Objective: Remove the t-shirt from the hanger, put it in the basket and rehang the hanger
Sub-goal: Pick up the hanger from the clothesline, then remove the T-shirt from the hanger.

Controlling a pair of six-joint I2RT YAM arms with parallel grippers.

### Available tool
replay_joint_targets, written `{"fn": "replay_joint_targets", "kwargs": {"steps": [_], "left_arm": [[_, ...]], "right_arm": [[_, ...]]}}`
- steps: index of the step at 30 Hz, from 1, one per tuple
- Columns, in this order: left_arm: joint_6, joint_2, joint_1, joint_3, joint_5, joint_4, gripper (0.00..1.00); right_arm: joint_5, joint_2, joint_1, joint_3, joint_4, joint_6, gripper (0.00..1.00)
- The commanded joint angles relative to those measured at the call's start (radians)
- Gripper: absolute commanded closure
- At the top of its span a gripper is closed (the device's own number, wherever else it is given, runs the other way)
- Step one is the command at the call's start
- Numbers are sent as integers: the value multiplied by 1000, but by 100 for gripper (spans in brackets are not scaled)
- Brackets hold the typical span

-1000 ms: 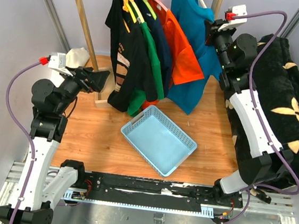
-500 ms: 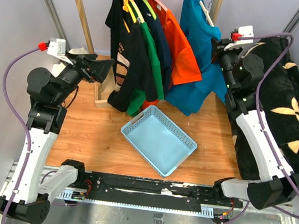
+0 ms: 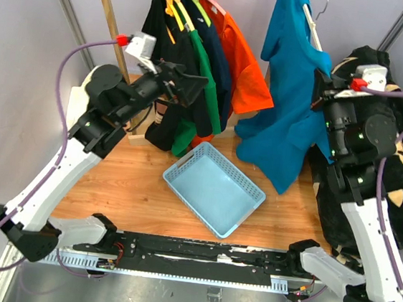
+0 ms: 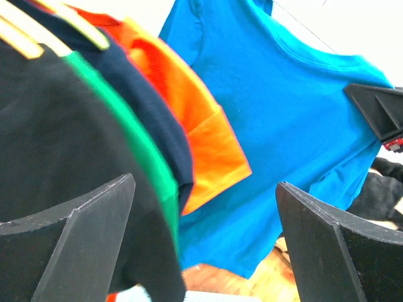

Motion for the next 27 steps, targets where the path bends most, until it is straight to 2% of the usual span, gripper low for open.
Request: {"fn": "replay_joint_targets", "kwargs": {"steps": [1,7,16,21,27], "left_arm": [[72,105,-112,123,-102,-2,1],[115,288,-236,330,-164,-13,1],[134,575,-302,625,-191,-50,1],[126,665,-312,709,-185,-55,1],[86,691,-314,709,-140,-9,1]], "right_arm": [[2,-103,22,-34,-9,-14,99],[-11,-243,22,-114,-72,12,99],[-61,-410,22,-200,-158,51,99],[-78,-461,22,-234,-179,68,99],[-88,-494,22,-255,-196,73,99]]}}
